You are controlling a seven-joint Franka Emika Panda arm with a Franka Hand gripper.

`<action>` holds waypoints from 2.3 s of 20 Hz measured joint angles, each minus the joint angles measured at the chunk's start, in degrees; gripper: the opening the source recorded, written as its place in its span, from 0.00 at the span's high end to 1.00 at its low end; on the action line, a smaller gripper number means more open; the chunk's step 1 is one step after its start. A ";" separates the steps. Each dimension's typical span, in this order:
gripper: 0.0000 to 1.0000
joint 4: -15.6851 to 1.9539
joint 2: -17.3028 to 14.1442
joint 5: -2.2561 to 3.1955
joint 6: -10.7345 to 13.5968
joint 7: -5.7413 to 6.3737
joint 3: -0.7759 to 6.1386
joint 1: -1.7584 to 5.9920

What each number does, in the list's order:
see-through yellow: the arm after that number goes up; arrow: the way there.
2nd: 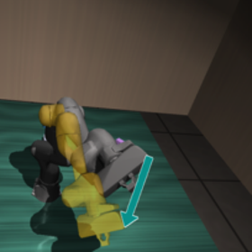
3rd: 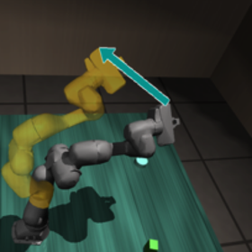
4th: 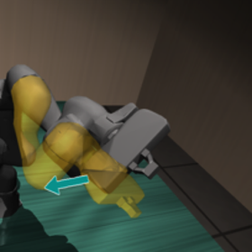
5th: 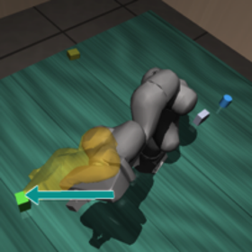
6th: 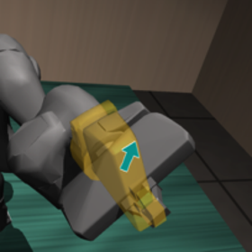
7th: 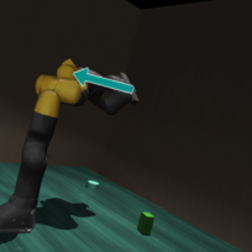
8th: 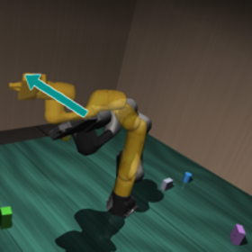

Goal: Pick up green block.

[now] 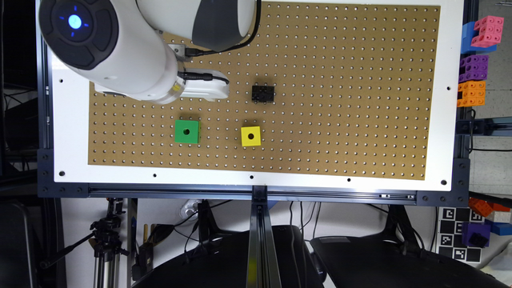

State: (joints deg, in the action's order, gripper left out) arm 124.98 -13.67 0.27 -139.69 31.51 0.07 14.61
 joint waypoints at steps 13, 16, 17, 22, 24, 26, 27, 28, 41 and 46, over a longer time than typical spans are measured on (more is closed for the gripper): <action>0.00 -4.19 -2.34 0.18 0.00 -1.45 -0.05 1.93; 0.00 -7.58 -5.24 0.18 0.02 -1.57 -0.05 2.08; 0.00 -8.49 -6.06 0.18 0.02 -1.58 -0.05 2.08; 0.00 -11.09 -8.34 0.18 0.13 -1.59 -0.03 2.09; 0.00 -11.20 -8.35 0.18 0.15 -1.59 -0.02 2.09; 0.00 -11.22 -8.35 0.18 0.15 -1.59 -0.02 2.09; 0.00 -11.23 -8.36 0.18 0.15 -1.59 -0.01 2.09; 0.00 -11.22 -8.45 0.18 0.15 -1.59 -0.01 2.09; 0.00 -11.59 -12.82 0.18 -2.26 -1.59 0.02 2.09; 0.00 -12.25 -14.70 0.18 -3.75 -1.59 0.08 2.09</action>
State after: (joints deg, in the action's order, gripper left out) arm 112.73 -28.37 0.45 -143.44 29.92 0.15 16.70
